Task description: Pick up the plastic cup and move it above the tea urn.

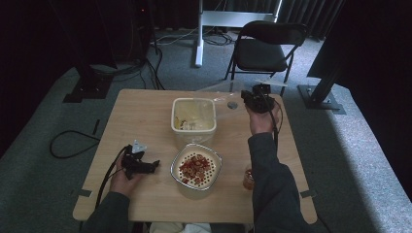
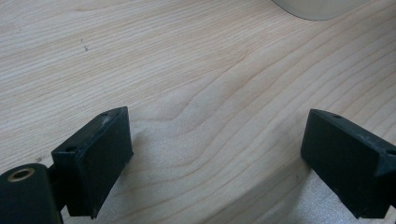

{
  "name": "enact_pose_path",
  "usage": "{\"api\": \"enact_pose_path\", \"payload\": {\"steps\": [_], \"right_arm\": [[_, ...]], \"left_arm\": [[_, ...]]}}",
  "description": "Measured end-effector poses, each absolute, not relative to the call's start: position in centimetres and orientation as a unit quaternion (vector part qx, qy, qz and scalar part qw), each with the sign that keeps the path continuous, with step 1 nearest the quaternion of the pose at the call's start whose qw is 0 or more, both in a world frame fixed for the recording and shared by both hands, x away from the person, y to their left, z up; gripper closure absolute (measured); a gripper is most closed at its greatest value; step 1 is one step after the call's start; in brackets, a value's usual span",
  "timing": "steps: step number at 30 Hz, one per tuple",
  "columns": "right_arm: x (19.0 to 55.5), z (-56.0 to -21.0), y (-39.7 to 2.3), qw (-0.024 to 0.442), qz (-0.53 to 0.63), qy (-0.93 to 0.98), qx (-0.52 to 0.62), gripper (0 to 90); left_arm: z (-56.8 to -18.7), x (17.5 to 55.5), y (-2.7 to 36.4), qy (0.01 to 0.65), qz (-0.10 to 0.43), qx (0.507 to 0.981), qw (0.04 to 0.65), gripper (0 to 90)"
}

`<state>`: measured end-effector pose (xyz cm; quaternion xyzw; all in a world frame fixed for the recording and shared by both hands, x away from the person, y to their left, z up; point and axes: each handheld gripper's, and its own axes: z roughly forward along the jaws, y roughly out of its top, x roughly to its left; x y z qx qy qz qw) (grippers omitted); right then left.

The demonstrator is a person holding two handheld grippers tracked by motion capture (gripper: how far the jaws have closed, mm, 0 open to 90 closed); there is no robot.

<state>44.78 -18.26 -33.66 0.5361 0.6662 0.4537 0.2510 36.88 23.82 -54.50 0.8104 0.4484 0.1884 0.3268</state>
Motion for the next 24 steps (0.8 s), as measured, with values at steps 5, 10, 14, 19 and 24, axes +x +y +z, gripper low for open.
{"api": "enact_pose_path", "payload": {"steps": [5, 10, 14, 19, 24], "right_arm": [[44.9, -33.7, -17.0, 0.230, 0.472, 0.661, 0.537, 70.1], [43.9, -33.0, -16.9, 0.234, 0.500, 0.655, 0.515, 56.7], [43.7, -33.2, -17.5, 0.238, 0.488, 0.664, 0.514, 55.7], [43.5, -34.0, -18.2, 0.236, 0.480, 0.671, 0.513, 55.4], [43.2, -34.6, -19.2, 0.233, 0.469, 0.683, 0.510, 51.2]], "left_arm": [[-54.5, 36.9, 23.8, 0.449, 0.189, 0.810, 0.326, 9.4], [-54.5, 36.8, 23.8, 0.450, 0.190, 0.810, 0.325, 9.4], [-54.5, 36.8, 23.8, 0.452, 0.190, 0.808, 0.326, 9.4], [-54.5, 36.8, 23.8, 0.451, 0.190, 0.809, 0.325, 9.4], [-54.5, 36.8, 23.8, 0.451, 0.190, 0.809, 0.325, 9.4]]}}
